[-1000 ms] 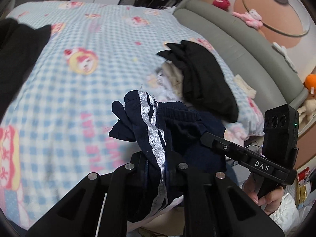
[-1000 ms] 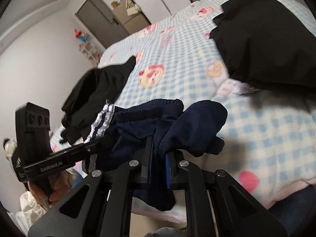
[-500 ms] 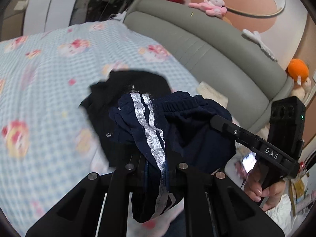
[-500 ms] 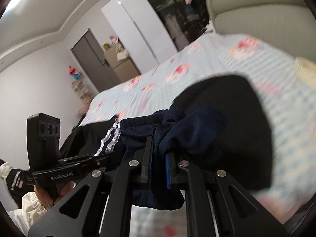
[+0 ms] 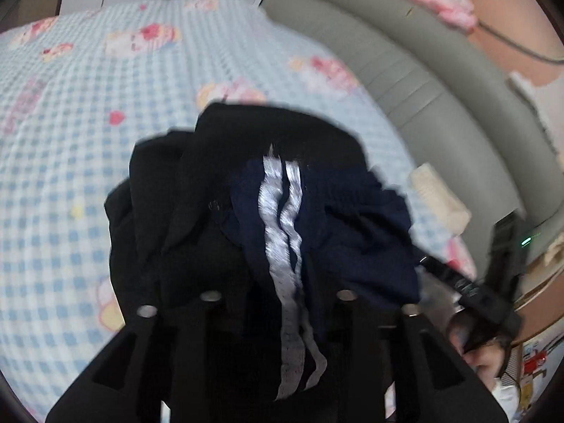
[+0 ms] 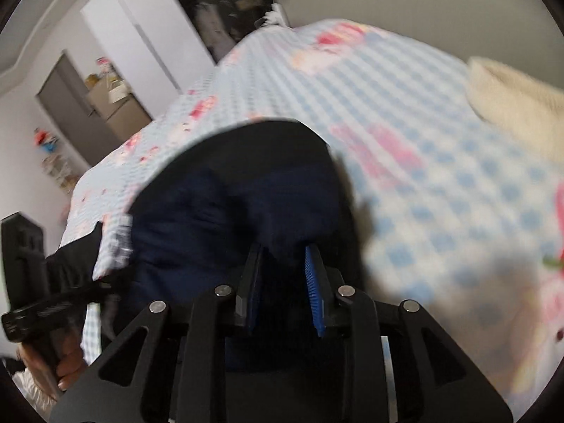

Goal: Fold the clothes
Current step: 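Carry the pants bundle with both grippers onto the black clothing pile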

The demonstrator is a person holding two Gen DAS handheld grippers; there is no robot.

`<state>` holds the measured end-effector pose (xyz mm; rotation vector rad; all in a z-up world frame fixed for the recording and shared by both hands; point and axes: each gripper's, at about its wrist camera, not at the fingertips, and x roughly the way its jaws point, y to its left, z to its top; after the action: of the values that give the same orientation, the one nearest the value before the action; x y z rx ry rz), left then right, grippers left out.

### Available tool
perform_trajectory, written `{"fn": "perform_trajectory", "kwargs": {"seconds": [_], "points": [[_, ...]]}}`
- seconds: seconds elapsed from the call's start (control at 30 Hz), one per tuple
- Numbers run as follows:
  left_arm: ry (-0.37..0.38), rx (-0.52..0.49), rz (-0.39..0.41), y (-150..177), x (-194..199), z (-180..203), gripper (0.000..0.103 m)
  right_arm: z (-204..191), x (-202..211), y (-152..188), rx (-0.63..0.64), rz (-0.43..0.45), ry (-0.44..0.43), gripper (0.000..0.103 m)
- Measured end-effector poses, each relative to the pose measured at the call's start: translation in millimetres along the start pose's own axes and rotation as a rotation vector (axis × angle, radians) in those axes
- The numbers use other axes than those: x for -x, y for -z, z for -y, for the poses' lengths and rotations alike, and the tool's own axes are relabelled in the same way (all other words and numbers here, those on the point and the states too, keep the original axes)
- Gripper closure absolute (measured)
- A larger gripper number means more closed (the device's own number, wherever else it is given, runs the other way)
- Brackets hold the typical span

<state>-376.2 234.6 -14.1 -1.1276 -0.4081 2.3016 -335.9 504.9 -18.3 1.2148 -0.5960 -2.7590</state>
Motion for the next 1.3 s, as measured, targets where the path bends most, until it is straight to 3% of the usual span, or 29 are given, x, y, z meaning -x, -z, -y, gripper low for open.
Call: {"fn": "perform_trajectory", "kwargs": {"seconds": [0.1, 0.13, 0.2, 0.33, 0.7, 0.93, 1.03, 1.13, 1.2, 1.3], "points": [[0.015, -0.034, 0.165, 0, 33, 6, 0.059, 0, 25, 6, 0.022, 0.101, 0.016, 0.078], [0.009, -0.062, 0.187, 2, 37, 12, 0.059, -1, 36, 8, 0.029, 0.138, 0.018, 0.077], [-0.006, -0.132, 0.154, 6, 27, 27, 0.059, -8, 51, 11, 0.059, 0.183, 0.011, 0.071], [-0.038, -0.261, 0.090, 14, 8, 55, 0.059, -34, 44, 12, 0.148, 0.128, -0.005, 0.071], [-0.130, -0.256, -0.018, 12, -27, 46, 0.059, -35, -16, 26, 0.166, 0.009, 0.042, 0.068], [-0.110, -0.220, -0.037, 9, -31, 34, 0.059, -37, -28, 24, 0.157, -0.005, 0.067, 0.063], [-0.064, -0.185, -0.003, 4, -11, 37, 0.057, -44, -19, 19, 0.166, -0.012, 0.101, 0.061], [-0.083, -0.190, 0.072, 1, 19, 41, 0.048, -57, 10, 16, 0.175, 0.029, 0.132, 0.050], [-0.115, -0.191, 0.104, -1, 37, 40, 0.042, -70, 29, 17, 0.187, 0.058, 0.143, 0.034], [-0.177, -0.178, 0.141, -3, 64, 31, 0.035, -98, 42, 25, 0.216, 0.062, 0.132, 0.026]]}}
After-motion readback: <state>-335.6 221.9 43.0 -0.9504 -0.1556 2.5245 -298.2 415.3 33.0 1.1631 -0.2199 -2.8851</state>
